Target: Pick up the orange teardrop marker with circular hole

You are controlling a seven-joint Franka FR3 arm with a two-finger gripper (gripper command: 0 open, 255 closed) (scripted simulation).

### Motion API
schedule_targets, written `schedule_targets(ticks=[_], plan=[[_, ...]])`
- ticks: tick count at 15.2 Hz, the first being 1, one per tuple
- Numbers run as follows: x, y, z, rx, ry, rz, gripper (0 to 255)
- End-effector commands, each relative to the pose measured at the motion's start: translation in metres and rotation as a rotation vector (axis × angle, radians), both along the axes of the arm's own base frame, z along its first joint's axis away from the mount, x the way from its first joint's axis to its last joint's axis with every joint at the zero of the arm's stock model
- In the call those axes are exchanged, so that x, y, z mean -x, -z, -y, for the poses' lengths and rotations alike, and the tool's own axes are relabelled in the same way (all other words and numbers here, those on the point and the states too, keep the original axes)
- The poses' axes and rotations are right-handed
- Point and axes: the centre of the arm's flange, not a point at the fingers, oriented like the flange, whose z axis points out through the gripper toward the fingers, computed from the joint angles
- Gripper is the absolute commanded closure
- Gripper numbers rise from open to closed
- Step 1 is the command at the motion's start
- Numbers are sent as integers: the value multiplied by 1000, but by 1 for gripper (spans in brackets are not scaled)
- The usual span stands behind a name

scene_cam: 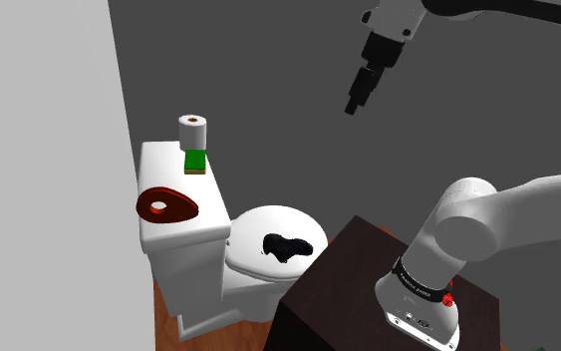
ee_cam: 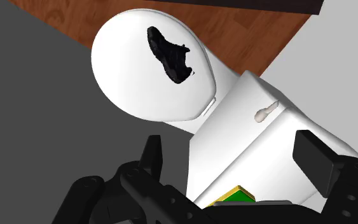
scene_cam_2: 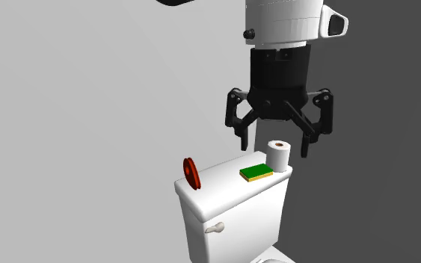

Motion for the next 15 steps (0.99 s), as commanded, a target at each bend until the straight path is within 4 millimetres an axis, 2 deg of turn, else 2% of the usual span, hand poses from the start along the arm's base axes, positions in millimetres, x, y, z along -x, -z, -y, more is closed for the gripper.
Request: schedule_targets(ticks=[1,8,15], plan=[[0,0,0,0,0,0,0],[-73,39,-44,6,-147,-23,0],[-139,79,-97,11,-294,-45,0]])
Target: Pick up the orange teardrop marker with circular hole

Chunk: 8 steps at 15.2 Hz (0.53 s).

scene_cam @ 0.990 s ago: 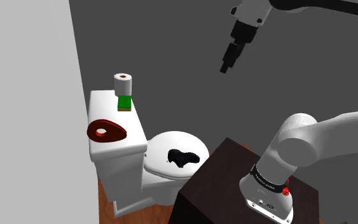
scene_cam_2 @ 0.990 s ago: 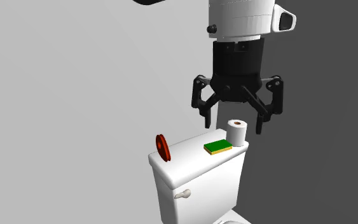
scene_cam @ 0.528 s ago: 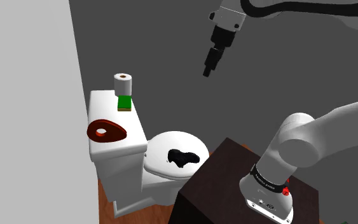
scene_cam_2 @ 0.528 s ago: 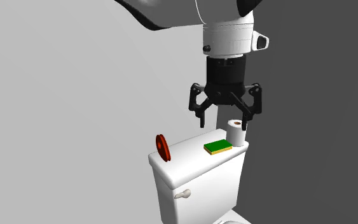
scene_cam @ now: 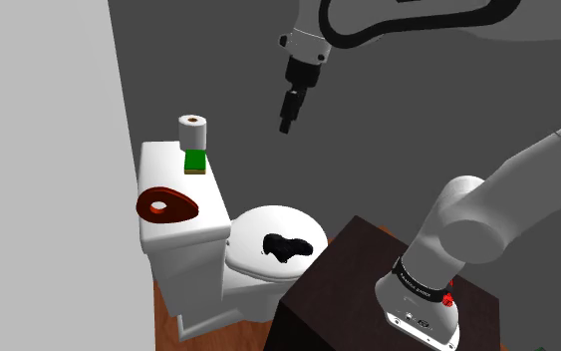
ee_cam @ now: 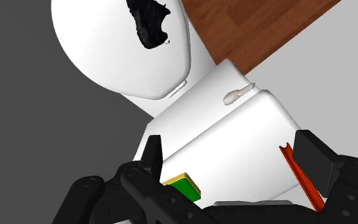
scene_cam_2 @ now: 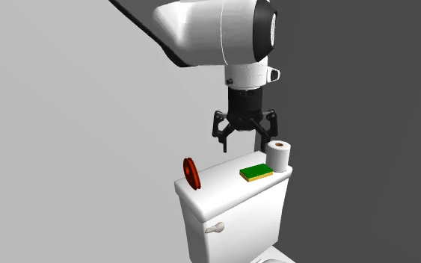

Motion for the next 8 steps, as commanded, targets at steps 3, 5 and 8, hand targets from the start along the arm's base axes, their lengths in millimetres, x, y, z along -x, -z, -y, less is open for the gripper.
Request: schedule_targets(ticks=[3,5,8], plan=[[-34,23,-36,3,-85,-13,0],[-50,35,-54,4,-127,-19,0],[-72,53,-82,7,-190,-29,0]])
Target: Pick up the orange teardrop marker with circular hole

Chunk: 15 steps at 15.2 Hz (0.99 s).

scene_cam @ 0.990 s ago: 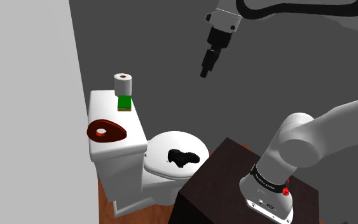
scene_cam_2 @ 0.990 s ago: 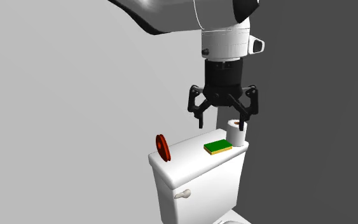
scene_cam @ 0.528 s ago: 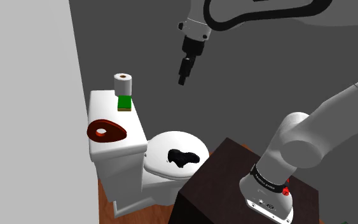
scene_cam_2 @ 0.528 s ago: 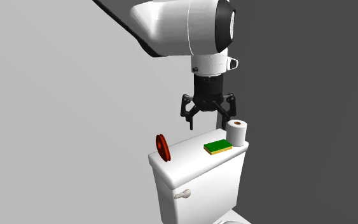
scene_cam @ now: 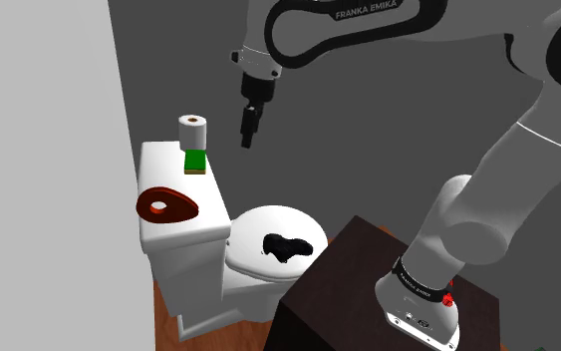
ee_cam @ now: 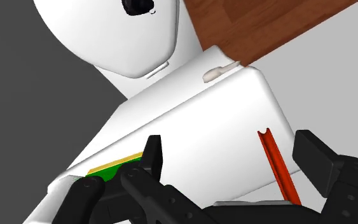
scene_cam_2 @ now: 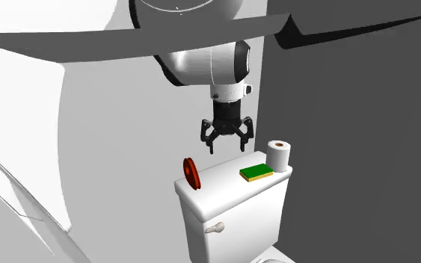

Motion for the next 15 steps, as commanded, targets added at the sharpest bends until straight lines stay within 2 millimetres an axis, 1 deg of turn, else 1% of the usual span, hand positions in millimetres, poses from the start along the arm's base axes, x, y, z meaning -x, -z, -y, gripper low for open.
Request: schedule_targets(ticks=[1,8,15], plan=[[-14,12,-20,1,-43,-7,0],[-56,57,-91,7,-190,-30,0],[-86,102,-168,13,-337,-52,0]])
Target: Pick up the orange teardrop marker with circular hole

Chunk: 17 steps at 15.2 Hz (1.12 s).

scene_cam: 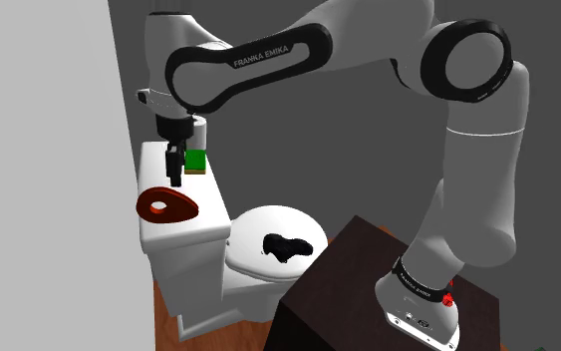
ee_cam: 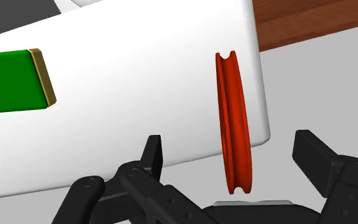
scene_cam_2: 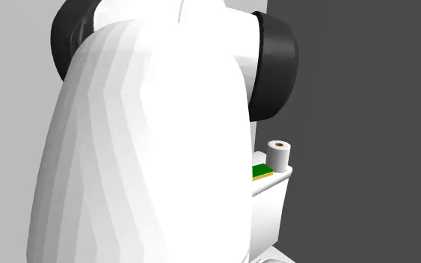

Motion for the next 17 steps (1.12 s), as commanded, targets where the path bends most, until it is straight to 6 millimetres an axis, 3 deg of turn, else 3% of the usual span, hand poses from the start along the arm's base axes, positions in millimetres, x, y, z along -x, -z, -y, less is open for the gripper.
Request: schedule_targets(ticks=[1,3,10,12,13,17], plan=[[-4,15,-20,2,-43,-7,0],[-9,24,-36,3,-72,-11,0],[-9,64,-36,3,-72,-11,0],[-9,64,-36,3,-72,-11,0],[-9,64,-37,3,-72,-11,255],[-9,64,-36,3,-72,-11,255]])
